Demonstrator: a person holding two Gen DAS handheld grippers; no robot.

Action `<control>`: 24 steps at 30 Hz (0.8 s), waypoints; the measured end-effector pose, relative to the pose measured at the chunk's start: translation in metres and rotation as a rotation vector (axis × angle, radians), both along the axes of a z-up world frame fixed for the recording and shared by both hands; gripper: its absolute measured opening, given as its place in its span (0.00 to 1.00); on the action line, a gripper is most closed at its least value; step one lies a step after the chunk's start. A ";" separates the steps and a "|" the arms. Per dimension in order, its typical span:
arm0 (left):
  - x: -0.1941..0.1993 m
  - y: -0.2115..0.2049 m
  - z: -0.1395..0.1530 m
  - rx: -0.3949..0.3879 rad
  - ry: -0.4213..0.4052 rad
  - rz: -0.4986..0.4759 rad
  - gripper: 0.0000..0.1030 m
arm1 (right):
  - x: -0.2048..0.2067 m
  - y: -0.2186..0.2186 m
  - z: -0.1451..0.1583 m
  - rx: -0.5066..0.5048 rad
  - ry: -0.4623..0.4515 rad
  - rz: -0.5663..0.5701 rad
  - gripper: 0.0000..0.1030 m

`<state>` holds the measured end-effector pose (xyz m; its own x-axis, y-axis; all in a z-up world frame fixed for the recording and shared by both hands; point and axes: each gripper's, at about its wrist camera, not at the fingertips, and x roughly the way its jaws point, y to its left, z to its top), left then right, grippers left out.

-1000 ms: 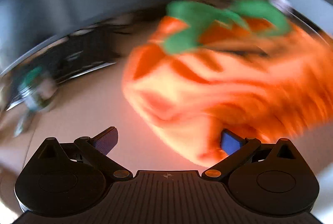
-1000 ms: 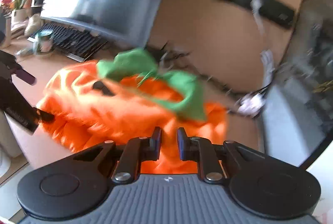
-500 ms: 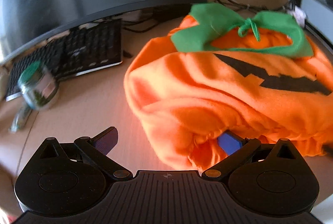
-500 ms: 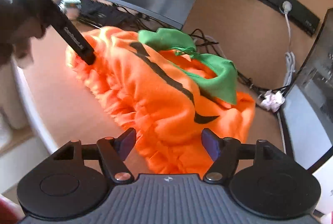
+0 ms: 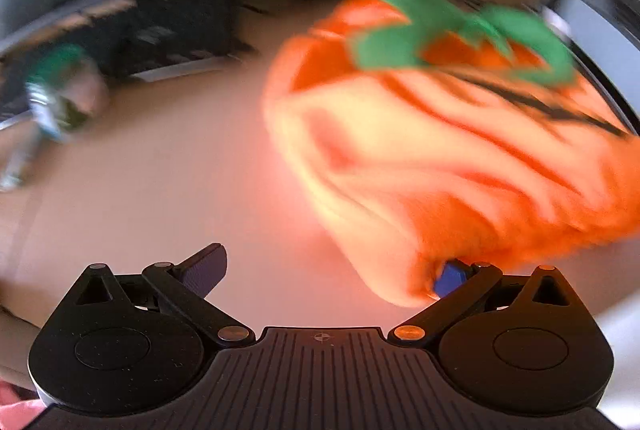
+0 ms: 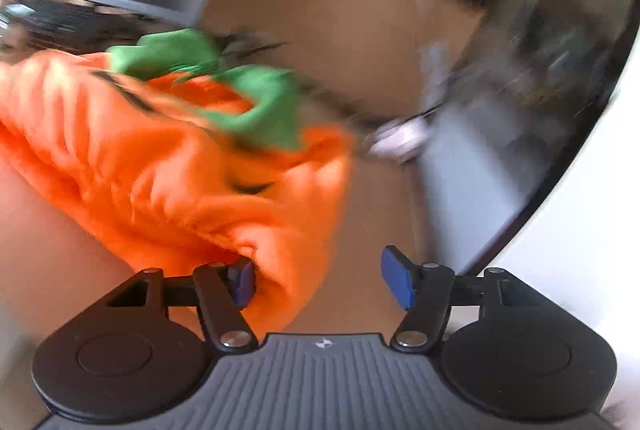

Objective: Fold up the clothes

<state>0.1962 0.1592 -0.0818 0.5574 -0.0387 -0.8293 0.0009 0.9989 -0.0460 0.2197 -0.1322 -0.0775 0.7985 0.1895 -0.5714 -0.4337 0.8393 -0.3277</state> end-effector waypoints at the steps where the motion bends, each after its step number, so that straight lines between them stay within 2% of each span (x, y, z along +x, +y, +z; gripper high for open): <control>1: -0.007 -0.005 0.004 -0.013 0.007 -0.063 1.00 | -0.005 -0.001 0.001 0.018 0.042 0.051 0.64; 2: -0.014 -0.009 0.009 -0.025 0.014 -0.128 1.00 | -0.011 -0.003 0.002 0.037 0.084 0.102 0.68; 4: -0.028 -0.008 0.025 -0.080 0.010 -0.224 1.00 | -0.026 -0.004 0.004 0.003 0.121 0.182 0.73; 6: -0.040 -0.004 0.044 -0.163 -0.008 -0.294 1.00 | -0.031 -0.015 0.012 0.041 0.163 0.190 0.73; 9: -0.033 0.003 0.072 -0.357 -0.126 -0.300 1.00 | -0.022 -0.033 0.034 0.234 0.214 0.113 0.74; 12: 0.005 -0.011 0.077 -0.543 -0.210 -0.287 1.00 | 0.004 -0.034 0.050 0.441 0.180 0.016 0.78; 14: 0.033 -0.031 0.061 -0.573 -0.188 -0.257 1.00 | 0.024 -0.019 0.047 0.474 0.138 -0.022 0.78; 16: 0.060 -0.049 0.032 -0.524 -0.075 -0.209 1.00 | 0.041 0.006 0.031 0.403 0.121 -0.040 0.78; 18: 0.068 -0.056 0.008 -0.479 0.012 -0.217 1.00 | 0.049 0.031 0.009 0.256 0.119 -0.018 0.78; 19: 0.066 -0.056 0.001 -0.461 0.029 -0.227 1.00 | 0.047 0.038 -0.003 0.167 0.106 -0.007 0.78; 21: 0.054 -0.057 -0.003 -0.453 0.011 -0.270 1.00 | 0.038 0.045 -0.025 0.005 0.071 0.002 0.78; 22: 0.049 -0.057 -0.005 -0.460 0.007 -0.287 1.00 | 0.033 0.043 -0.031 -0.027 0.055 -0.004 0.78; 24: 0.038 -0.058 -0.008 -0.504 -0.009 -0.300 1.00 | 0.025 0.033 -0.031 -0.011 0.069 -0.045 0.78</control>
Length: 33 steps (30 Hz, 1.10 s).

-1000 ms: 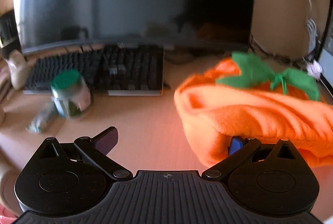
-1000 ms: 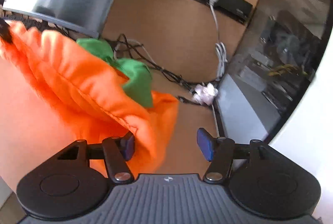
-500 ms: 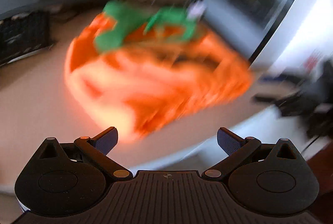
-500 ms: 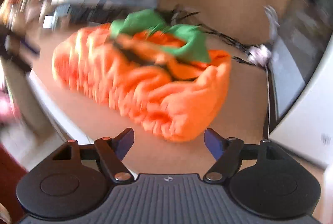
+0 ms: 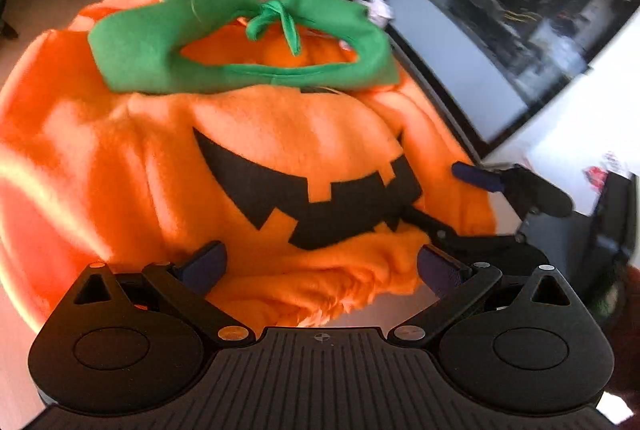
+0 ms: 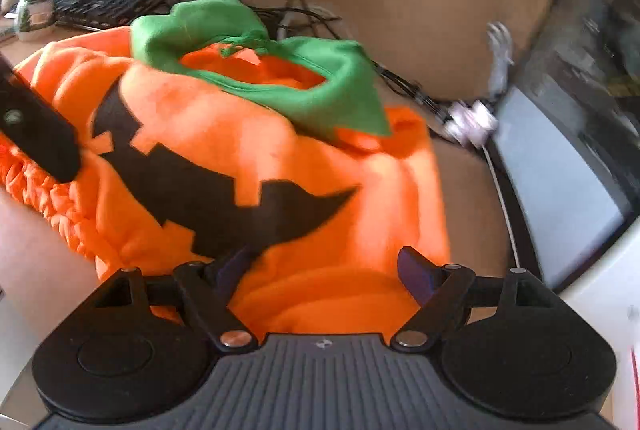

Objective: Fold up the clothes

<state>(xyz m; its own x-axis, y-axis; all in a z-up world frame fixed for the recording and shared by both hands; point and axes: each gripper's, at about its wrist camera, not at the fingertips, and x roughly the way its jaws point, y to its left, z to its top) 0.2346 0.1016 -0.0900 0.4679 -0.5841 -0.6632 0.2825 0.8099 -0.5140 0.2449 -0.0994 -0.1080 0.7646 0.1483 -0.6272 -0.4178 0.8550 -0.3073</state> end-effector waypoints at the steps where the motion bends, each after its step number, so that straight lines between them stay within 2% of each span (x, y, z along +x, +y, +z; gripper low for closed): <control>1: -0.004 -0.002 -0.001 -0.013 -0.008 -0.004 1.00 | -0.003 -0.003 0.001 -0.001 0.008 -0.019 0.78; 7: -0.001 -0.017 0.001 0.014 -0.018 -0.103 1.00 | -0.015 -0.002 0.008 -0.058 0.036 -0.115 0.82; 9: 0.003 -0.014 0.001 0.005 -0.004 -0.134 1.00 | -0.009 -0.004 0.011 -0.016 0.102 -0.182 0.92; 10: 0.005 -0.012 0.001 -0.008 0.003 -0.143 1.00 | -0.006 -0.006 0.012 0.013 0.143 -0.220 1.00; 13: 0.011 0.001 0.005 -0.070 0.061 -0.122 1.00 | 0.001 -0.009 0.016 0.077 0.235 -0.275 1.00; 15: 0.015 0.013 0.013 -0.124 0.097 -0.088 1.00 | -0.005 -0.004 0.024 0.036 0.204 -0.243 1.00; 17: 0.018 0.029 0.034 -0.185 0.043 -0.031 1.00 | -0.013 0.003 0.044 0.026 0.124 -0.185 1.00; 18: 0.021 0.035 0.048 -0.190 -0.004 0.003 1.00 | -0.015 0.004 0.058 0.055 0.087 -0.147 1.00; 20: 0.035 0.039 0.075 -0.136 -0.108 0.083 1.00 | -0.008 0.005 0.086 0.138 0.030 -0.093 1.00; 22: 0.054 0.036 0.093 -0.077 -0.180 0.149 1.00 | 0.017 0.003 0.106 0.249 -0.005 -0.086 1.00; 24: 0.077 0.029 0.099 -0.058 -0.205 0.182 1.00 | 0.044 0.002 0.124 0.365 -0.034 -0.086 1.00; 26: 0.101 0.024 0.090 -0.056 -0.178 0.197 1.00 | 0.074 0.004 0.126 0.433 -0.031 -0.085 0.98; 27: 0.112 0.020 0.081 -0.021 -0.152 0.215 1.00 | 0.089 0.009 0.119 0.412 -0.026 -0.092 0.95; 29: 0.126 0.015 0.061 0.103 -0.085 0.251 1.00 | 0.115 0.023 0.096 0.295 -0.020 -0.114 0.72; 31: 0.137 0.009 0.041 0.233 -0.027 0.274 1.00 | 0.131 0.033 0.065 0.172 0.037 -0.098 0.61; 33: 0.143 0.003 0.025 0.369 -0.001 0.278 0.99 | 0.139 0.032 0.037 0.097 0.108 -0.075 0.60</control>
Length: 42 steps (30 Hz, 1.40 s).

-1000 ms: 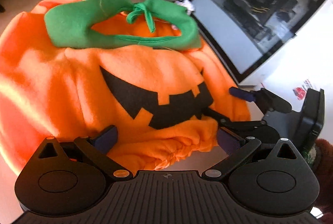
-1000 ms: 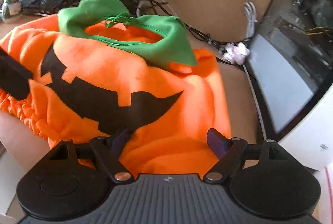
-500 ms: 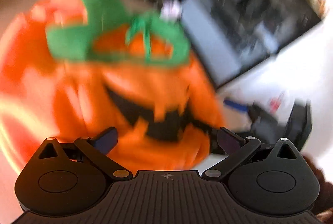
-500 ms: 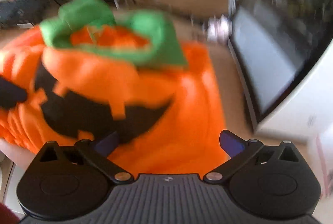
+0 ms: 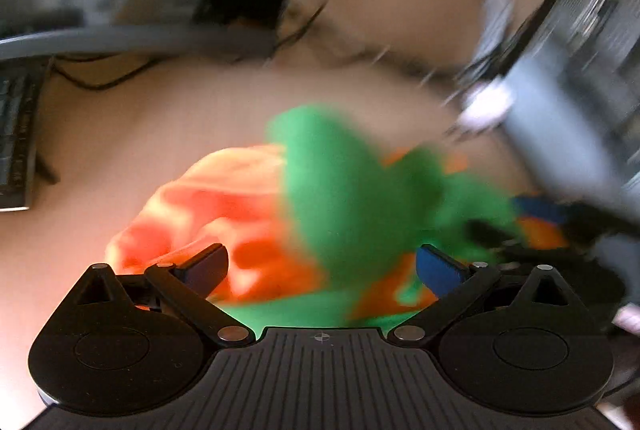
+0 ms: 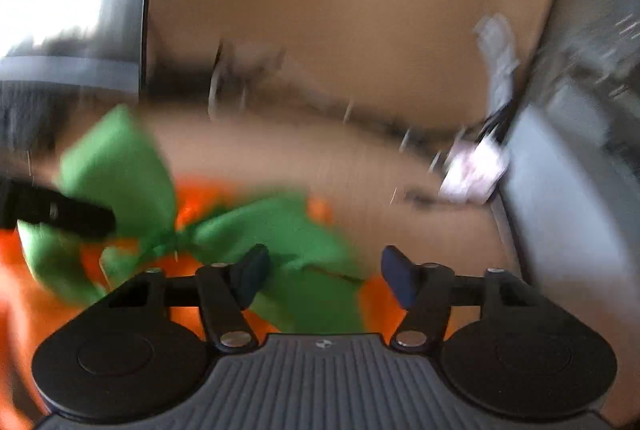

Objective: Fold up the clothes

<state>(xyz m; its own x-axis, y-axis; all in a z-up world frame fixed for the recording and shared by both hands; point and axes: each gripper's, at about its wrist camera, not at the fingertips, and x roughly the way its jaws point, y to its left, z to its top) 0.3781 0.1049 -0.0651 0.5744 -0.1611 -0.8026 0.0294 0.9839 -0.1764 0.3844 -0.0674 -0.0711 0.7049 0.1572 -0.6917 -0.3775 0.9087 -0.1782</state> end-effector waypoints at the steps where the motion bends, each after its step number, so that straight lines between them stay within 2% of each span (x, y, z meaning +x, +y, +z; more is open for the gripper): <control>1: 0.002 0.000 -0.004 0.024 0.015 0.005 0.99 | 0.004 -0.005 -0.006 -0.002 0.023 0.006 0.61; 3: 0.005 0.003 -0.006 0.028 0.038 0.021 0.99 | 0.011 -0.016 -0.008 0.045 0.057 0.021 0.62; 5: 0.000 0.002 0.014 0.006 -0.003 0.001 0.99 | 0.012 -0.024 0.004 0.080 0.064 0.051 0.63; 7: -0.006 0.002 0.035 -0.017 -0.052 -0.026 0.99 | 0.010 -0.030 0.026 0.116 0.029 0.096 0.64; 8: -0.011 0.001 0.048 -0.051 -0.087 -0.054 0.99 | 0.011 -0.032 0.037 0.134 0.008 0.114 0.64; 11: -0.022 -0.002 0.074 -0.219 -0.185 -0.173 0.99 | 0.018 -0.035 0.061 0.175 -0.044 0.124 0.64; 12: -0.019 -0.005 0.075 -0.261 -0.195 -0.206 0.99 | 0.021 -0.036 0.065 0.195 -0.048 0.121 0.64; 14: -0.006 -0.016 0.063 -0.284 -0.188 -0.251 0.99 | 0.032 -0.035 0.064 0.231 -0.032 0.119 0.64; 15: 0.005 -0.020 0.050 -0.261 -0.168 -0.249 0.99 | 0.037 -0.033 0.060 0.229 -0.020 0.114 0.64; 17: 0.032 -0.023 0.015 -0.168 -0.064 -0.179 0.99 | 0.044 -0.028 0.049 0.196 0.003 0.111 0.64; 19: 0.047 -0.019 -0.014 -0.122 0.016 -0.121 0.99 | 0.047 -0.023 0.034 0.145 0.032 0.117 0.64; 20: 0.050 -0.020 -0.021 -0.102 0.010 -0.119 0.99 | 0.048 -0.021 0.025 0.116 0.049 0.119 0.64; 22: 0.054 -0.026 -0.022 -0.055 0.001 -0.133 0.99 | 0.045 -0.016 0.009 0.054 0.073 0.125 0.64; 25: 0.055 -0.031 -0.021 -0.037 0.012 -0.137 0.99 | 0.038 -0.016 -0.004 0.003 0.069 0.146 0.66; 31: 0.048 -0.027 -0.024 0.007 0.001 -0.158 1.00 | 0.015 -0.014 0.025 0.029 -0.002 0.222 0.66; 35: 0.046 -0.023 -0.021 -0.007 0.007 -0.160 1.00 | 0.016 -0.009 -0.008 -0.048 0.071 0.206 0.67; 39: 0.033 -0.008 0.000 -0.077 0.000 -0.106 1.00 | 0.002 -0.019 0.012 -0.019 0.044 0.194 0.69; 42: 0.009 0.008 0.007 -0.110 -0.020 -0.096 1.00 | -0.014 -0.032 0.023 -0.036 0.024 0.193 0.77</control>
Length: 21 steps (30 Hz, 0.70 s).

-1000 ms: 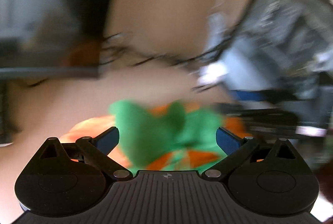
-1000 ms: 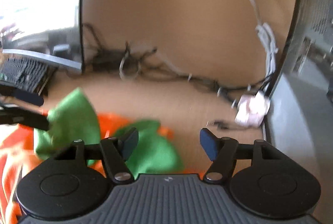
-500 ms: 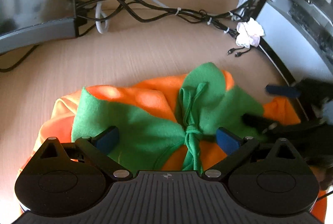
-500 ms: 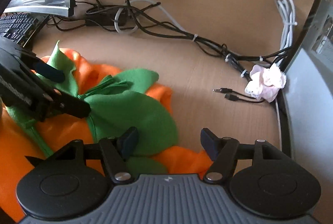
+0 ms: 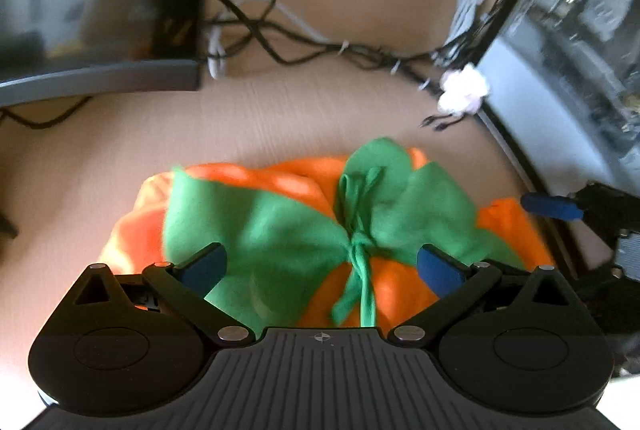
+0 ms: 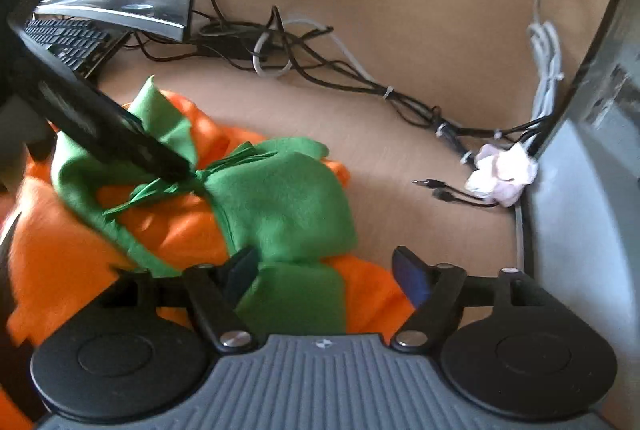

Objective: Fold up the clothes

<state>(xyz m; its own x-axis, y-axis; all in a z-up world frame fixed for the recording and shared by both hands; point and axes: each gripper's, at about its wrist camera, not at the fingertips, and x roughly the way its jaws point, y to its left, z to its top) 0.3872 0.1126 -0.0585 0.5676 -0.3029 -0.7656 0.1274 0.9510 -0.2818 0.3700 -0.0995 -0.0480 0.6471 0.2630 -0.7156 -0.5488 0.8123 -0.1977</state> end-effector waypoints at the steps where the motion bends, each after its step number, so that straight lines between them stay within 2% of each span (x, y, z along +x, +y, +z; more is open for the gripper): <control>1: -0.004 0.005 -0.005 0.001 0.019 0.010 1.00 | -0.003 -0.004 -0.002 -0.001 0.011 -0.012 0.77; 4: -0.009 0.015 -0.026 0.024 0.083 0.070 1.00 | -0.003 -0.012 -0.021 0.013 0.087 -0.072 0.77; 6: -0.008 0.015 -0.025 0.037 0.059 0.069 1.00 | -0.001 -0.013 -0.029 0.027 0.101 -0.088 0.77; 8: -0.006 0.014 -0.018 0.036 0.060 0.055 1.00 | 0.000 -0.010 -0.021 0.014 0.078 -0.069 0.77; 10: -0.008 0.019 -0.001 0.007 0.013 0.034 1.00 | 0.000 -0.011 0.001 0.027 0.022 -0.034 0.77; 11: -0.007 0.023 0.007 -0.014 -0.010 0.031 1.00 | 0.003 -0.014 0.014 0.073 0.016 -0.027 0.77; 13: 0.001 0.037 0.017 -0.070 -0.033 0.060 1.00 | 0.024 -0.022 0.032 0.226 0.081 -0.054 0.77; 15: 0.014 0.056 0.013 -0.132 -0.007 0.134 1.00 | 0.055 -0.029 0.033 0.408 0.207 -0.112 0.66; 17: 0.021 0.073 0.005 -0.178 0.032 0.225 1.00 | 0.083 -0.029 0.017 0.490 0.287 -0.181 0.51; 18: 0.024 0.081 0.000 -0.200 0.053 0.272 1.00 | 0.096 -0.029 0.007 0.515 0.319 -0.216 0.51; 21: 0.017 0.093 -0.004 -0.243 0.061 0.314 1.00 | 0.123 -0.025 -0.024 0.566 0.413 -0.276 0.50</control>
<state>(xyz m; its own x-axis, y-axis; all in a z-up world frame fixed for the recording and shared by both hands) 0.4037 0.2059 -0.0620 0.6174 -0.2987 -0.7277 -0.1821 0.8457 -0.5017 0.4927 -0.1246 -0.0717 0.4514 0.5302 -0.7177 -0.2499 0.8473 0.4687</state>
